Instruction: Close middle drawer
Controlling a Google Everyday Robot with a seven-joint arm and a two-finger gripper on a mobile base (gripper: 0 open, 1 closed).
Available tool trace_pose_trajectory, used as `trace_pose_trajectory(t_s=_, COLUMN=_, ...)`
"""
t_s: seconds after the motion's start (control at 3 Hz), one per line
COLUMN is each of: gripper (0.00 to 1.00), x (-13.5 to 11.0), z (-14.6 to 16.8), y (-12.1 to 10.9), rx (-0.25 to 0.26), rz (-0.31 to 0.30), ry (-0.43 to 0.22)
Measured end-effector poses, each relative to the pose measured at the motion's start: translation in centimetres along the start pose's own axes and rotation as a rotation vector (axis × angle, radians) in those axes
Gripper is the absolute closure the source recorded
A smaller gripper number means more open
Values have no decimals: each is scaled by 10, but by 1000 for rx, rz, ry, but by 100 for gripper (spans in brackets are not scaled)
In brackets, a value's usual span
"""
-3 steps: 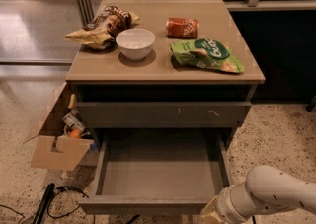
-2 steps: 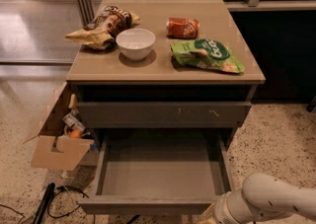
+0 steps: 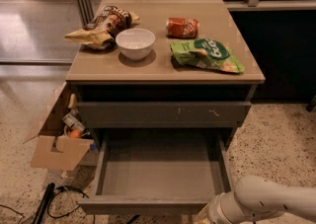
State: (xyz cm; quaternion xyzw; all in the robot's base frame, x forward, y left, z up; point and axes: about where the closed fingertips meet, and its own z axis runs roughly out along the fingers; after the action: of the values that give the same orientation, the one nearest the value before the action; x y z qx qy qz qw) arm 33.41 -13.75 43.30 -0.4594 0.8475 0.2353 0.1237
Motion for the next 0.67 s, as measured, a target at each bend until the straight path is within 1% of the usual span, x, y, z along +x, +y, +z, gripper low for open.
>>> trace_pose_trajectory(t_s=0.67, gripper=35, x=0, z=0, y=0, rx=0, rz=0, ry=0)
